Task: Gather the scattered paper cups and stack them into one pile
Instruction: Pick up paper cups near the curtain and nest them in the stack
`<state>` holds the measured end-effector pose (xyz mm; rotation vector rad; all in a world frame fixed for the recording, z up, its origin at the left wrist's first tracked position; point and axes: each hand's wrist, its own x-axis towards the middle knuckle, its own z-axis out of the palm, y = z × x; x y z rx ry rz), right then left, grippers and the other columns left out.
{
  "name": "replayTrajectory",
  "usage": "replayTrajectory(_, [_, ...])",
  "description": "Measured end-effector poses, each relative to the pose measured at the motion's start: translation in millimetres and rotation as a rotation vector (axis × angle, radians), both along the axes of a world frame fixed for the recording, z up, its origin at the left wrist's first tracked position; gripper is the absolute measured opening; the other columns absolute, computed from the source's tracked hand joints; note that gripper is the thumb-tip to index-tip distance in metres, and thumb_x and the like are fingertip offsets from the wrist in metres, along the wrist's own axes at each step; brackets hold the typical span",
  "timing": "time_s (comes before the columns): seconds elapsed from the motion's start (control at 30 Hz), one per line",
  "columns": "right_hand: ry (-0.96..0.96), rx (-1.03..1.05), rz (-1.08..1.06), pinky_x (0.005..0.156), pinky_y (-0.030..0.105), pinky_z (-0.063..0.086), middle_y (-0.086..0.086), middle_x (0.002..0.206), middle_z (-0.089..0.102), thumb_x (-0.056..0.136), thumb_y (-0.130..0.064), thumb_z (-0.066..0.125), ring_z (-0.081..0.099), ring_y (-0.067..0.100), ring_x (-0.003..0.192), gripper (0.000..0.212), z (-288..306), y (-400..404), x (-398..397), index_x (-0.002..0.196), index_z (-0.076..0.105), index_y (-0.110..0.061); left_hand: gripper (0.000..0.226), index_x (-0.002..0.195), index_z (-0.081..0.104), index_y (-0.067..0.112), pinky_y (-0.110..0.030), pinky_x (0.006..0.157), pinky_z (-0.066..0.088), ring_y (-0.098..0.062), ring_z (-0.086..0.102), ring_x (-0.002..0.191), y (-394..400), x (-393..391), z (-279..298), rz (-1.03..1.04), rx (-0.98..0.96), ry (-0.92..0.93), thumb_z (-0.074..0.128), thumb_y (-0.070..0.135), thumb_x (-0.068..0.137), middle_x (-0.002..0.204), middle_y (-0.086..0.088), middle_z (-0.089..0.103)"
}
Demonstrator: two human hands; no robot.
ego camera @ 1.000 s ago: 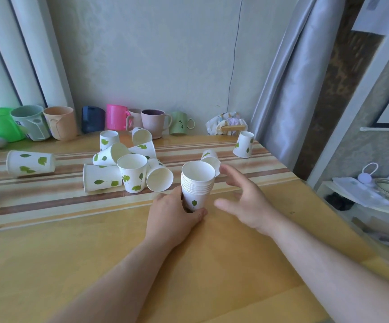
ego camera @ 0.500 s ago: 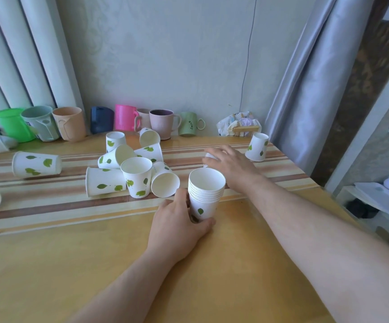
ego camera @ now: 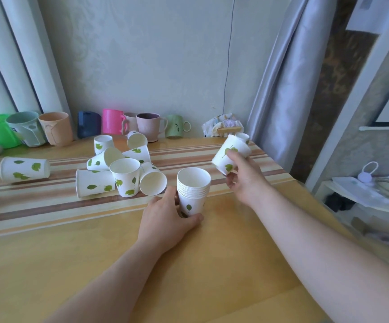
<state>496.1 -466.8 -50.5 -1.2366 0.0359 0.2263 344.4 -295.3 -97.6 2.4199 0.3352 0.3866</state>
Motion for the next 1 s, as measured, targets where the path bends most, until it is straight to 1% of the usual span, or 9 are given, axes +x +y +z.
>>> replayTrajectory(0.17, [-0.170,0.054,0.289,0.071,0.032,0.051,-0.007,0.091,0.077,0.082,-0.034,0.080,0.070,0.016,0.080,0.029,35.7,15.0,-34.8,0.108,0.070,-0.028,0.063,0.117,0.050,0.034,-0.036,0.084,0.046,-0.018,0.055,0.114,0.0,-1.8,-0.2,-0.010,0.003,-0.005,0.081,0.065,0.073,0.116,0.019,0.069])
replayTrajectory(0.27, [-0.348,-0.174,0.348,0.084,0.044,0.062,0.004,0.114,0.081,0.070,-0.027,0.089,0.078,0.026,0.102,0.059,28.8,26.5,-45.4,0.126,0.070,-0.020,0.061,0.117,0.050,0.035,-0.036,0.083,0.046,-0.017,0.056,0.112,0.9,-2.7,-2.2,-0.023,0.010,-0.016,0.081,0.066,0.074,0.106,0.023,0.061])
replayTrajectory(0.37, [-0.419,-0.307,0.347,0.108,0.056,0.058,0.014,0.135,0.073,0.059,-0.036,0.093,0.070,0.036,0.127,0.080,16.8,29.4,-50.3,0.134,0.068,-0.023,0.062,0.118,0.051,0.033,-0.037,0.083,0.048,-0.018,0.057,0.110,1.8,-2.7,-4.1,-0.029,0.029,-0.032,0.080,0.067,0.075,0.104,0.023,0.060])
replayTrajectory(0.53, [-0.377,-0.277,0.561,0.105,0.036,0.057,-0.001,0.143,0.068,0.060,-0.031,0.094,0.067,0.015,0.126,0.084,-0.1,10.9,-41.1,0.137,0.063,-0.033,0.059,0.126,0.055,0.040,-0.036,0.087,0.046,-0.017,0.055,0.113,3.3,0.7,-6.1,-0.041,0.057,-0.034,0.074,0.069,0.079,0.116,0.023,0.070])
replayTrajectory(0.63, [-0.232,-0.205,0.736,0.102,0.041,0.049,0.000,0.142,0.065,0.068,-0.021,0.089,0.065,0.021,0.121,0.081,-3.1,-16.7,-16.1,0.143,0.062,-0.038,0.055,0.124,0.059,0.045,-0.037,0.091,0.048,-0.015,0.055,0.116,5.7,3.9,-6.1,-0.047,0.062,-0.007,0.071,0.074,0.079,0.118,0.026,0.071])
replayTrajectory(0.73, [-0.166,-0.168,0.466,0.088,0.041,0.051,0.012,0.127,0.065,0.081,-0.002,0.077,0.065,0.028,0.106,0.059,-5.4,-33.0,27.8,0.133,0.069,-0.028,0.055,0.120,0.063,0.049,-0.039,0.094,0.051,-0.013,0.057,0.117,8.7,7.5,-6.0,-0.050,0.033,0.040,0.072,0.078,0.073,0.109,0.033,0.067])
replayTrajectory(0.8, [-0.184,-0.333,0.150,0.085,0.039,0.054,0.016,0.127,0.064,0.090,0.005,0.069,0.064,0.025,0.102,0.050,-7.4,-32.7,59.9,0.128,0.068,-0.028,0.058,0.116,0.066,0.051,-0.039,0.095,0.052,-0.012,0.057,0.118,9.2,12.0,-5.8,-0.046,0.021,0.076,0.070,0.081,0.067,0.108,0.036,0.067])
replayTrajectory(0.93, [-0.283,-0.750,-0.174,0.074,0.030,0.047,0.007,0.139,0.050,0.092,-0.007,0.069,0.058,0.026,0.112,0.071,-8.8,-25.9,114.3,0.155,0.048,-0.030,0.060,0.109,0.067,0.052,-0.037,0.093,0.050,-0.010,0.051,0.113,4.6,20.5,-5.1,-0.007,0.048,0.118,0.065,0.086,0.060,0.099,0.035,0.068])
replayTrajectory(1.0, [-0.345,-0.935,-0.191,0.085,0.028,0.046,0.009,0.145,0.038,0.091,-0.010,0.071,0.057,0.031,0.115,0.080,-5.7,-22.8,139.0,0.161,0.040,-0.031,0.061,0.110,0.067,0.052,-0.036,0.091,0.049,-0.009,0.048,0.110,1.5,21.5,-5.9,0.024,0.074,0.118,0.065,0.088,0.060,0.096,0.033,0.068])
